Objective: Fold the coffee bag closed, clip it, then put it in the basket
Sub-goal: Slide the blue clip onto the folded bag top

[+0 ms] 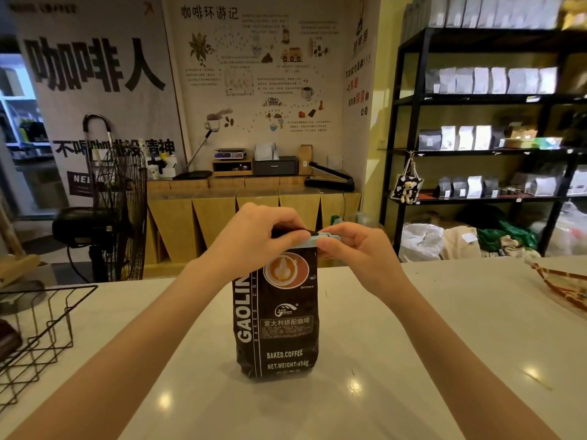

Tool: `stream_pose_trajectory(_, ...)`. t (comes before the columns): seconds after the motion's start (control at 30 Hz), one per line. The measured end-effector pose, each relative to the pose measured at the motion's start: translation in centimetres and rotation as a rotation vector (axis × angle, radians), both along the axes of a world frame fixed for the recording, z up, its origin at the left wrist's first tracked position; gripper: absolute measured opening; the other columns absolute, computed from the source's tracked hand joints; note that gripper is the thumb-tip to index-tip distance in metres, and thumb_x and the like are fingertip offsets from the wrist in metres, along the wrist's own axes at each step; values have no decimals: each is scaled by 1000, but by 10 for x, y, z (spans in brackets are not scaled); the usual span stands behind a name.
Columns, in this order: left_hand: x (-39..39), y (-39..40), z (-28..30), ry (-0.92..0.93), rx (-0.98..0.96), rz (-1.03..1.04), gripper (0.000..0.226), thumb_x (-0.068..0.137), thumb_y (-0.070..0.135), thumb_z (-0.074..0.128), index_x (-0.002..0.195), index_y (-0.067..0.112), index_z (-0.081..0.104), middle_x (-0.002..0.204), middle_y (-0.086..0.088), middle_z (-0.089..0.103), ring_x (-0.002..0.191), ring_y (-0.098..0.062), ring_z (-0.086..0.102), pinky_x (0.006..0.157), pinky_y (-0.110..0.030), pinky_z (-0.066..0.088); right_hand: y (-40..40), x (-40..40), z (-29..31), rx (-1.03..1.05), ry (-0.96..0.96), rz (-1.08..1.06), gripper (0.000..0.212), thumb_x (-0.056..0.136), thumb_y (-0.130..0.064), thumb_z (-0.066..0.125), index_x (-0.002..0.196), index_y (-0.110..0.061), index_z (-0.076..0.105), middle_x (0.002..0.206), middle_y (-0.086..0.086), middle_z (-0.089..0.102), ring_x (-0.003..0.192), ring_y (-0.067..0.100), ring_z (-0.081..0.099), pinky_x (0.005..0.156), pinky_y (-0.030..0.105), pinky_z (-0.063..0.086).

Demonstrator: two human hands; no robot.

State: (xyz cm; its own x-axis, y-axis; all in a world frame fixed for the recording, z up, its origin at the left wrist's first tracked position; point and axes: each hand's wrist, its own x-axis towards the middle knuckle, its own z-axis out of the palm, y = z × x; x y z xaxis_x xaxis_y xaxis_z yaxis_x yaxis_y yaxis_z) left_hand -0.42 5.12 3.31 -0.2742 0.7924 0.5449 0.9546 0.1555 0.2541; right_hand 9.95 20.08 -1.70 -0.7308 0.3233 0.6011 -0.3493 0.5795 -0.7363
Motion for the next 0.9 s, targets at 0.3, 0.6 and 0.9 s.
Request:
stream_pose_trajectory(0.3, 3, 5, 1, 28, -113, 53, 37, 79, 44, 56, 115, 36, 57, 101, 6, 71, 86, -8, 62, 73, -30, 51, -3, -2, -7, -123, 81, 54, 16, 75, -28, 60, 90, -23, 65, 81, -4, 71, 78, 9, 70, 67, 20, 57)
stream_pose_trajectory(0.6, 2, 8, 2, -40, -79, 45, 36, 79, 42, 56, 112, 31, 61, 100, 4, 72, 83, -8, 63, 72, -37, 54, -5, -8, -13, -309, 134, 112, 18, 77, -19, 62, 95, -20, 66, 84, -5, 74, 86, 13, 70, 71, 21, 57)
stream_pose_trajectory(0.9, 5, 8, -2, -26, -49, 43, 33, 81, 40, 54, 111, 28, 62, 97, 2, 72, 84, -11, 64, 71, -37, 54, 2, -4, -11, -268, 40, 203, 21, 77, -25, 58, 97, -24, 65, 82, -9, 74, 89, 13, 69, 72, 21, 56)
